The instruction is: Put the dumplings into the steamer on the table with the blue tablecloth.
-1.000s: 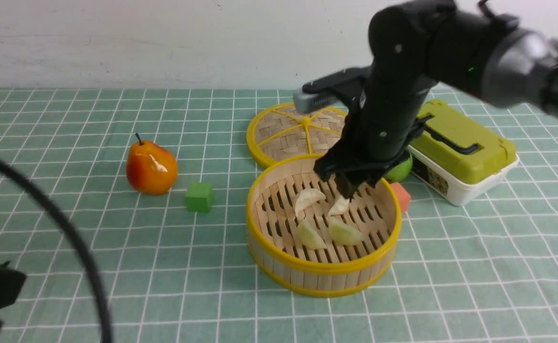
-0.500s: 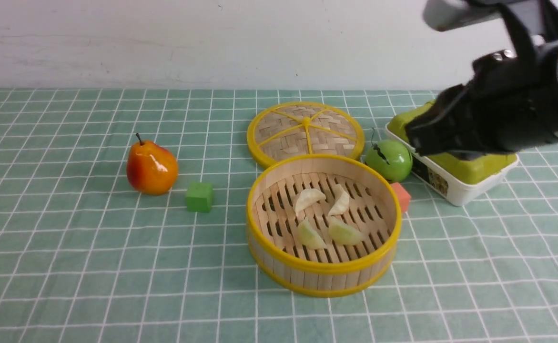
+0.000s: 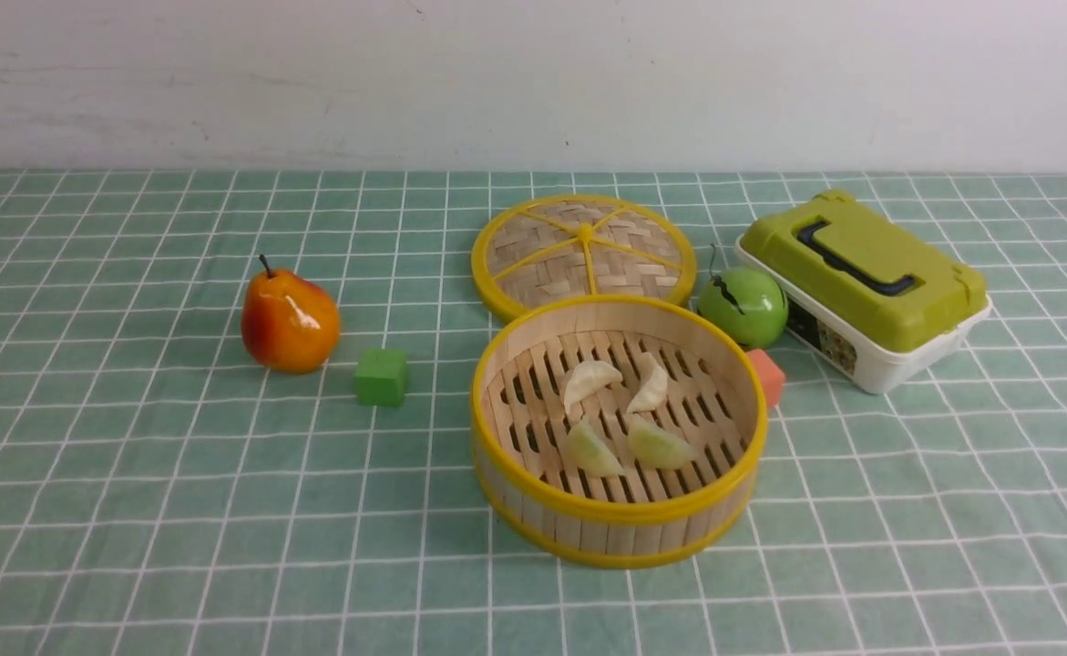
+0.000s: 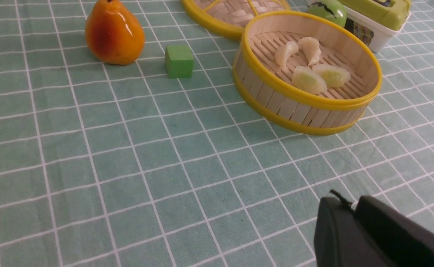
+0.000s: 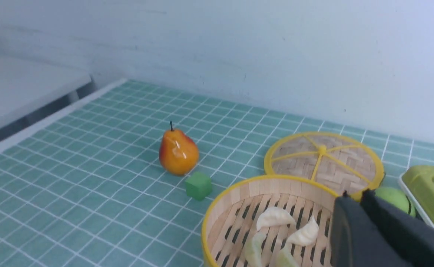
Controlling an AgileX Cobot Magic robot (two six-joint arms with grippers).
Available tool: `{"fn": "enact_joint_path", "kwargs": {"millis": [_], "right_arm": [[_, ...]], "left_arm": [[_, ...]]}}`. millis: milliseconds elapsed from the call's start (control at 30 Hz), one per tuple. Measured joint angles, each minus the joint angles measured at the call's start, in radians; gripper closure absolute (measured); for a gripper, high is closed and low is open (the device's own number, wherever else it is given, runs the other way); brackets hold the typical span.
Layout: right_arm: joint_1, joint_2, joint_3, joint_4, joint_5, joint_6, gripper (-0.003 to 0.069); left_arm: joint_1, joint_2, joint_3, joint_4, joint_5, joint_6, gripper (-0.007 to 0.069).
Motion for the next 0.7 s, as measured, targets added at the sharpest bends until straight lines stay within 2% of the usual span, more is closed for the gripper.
{"fn": "enact_joint_path", "kwargs": {"millis": [600,700], "right_arm": [[0.000,-0.047,0.014,-0.018,0.010,-0.014,0.0617],[0.000,-0.059,0.037,-0.029,0.003,-0.015,0.0637]], "left_arm": [[0.000,0.000,0.003,0.000,0.002,-0.002,0.0545],[0.000,0.000,0.003,-0.001,0.003,-0.002,0.0542]]}}
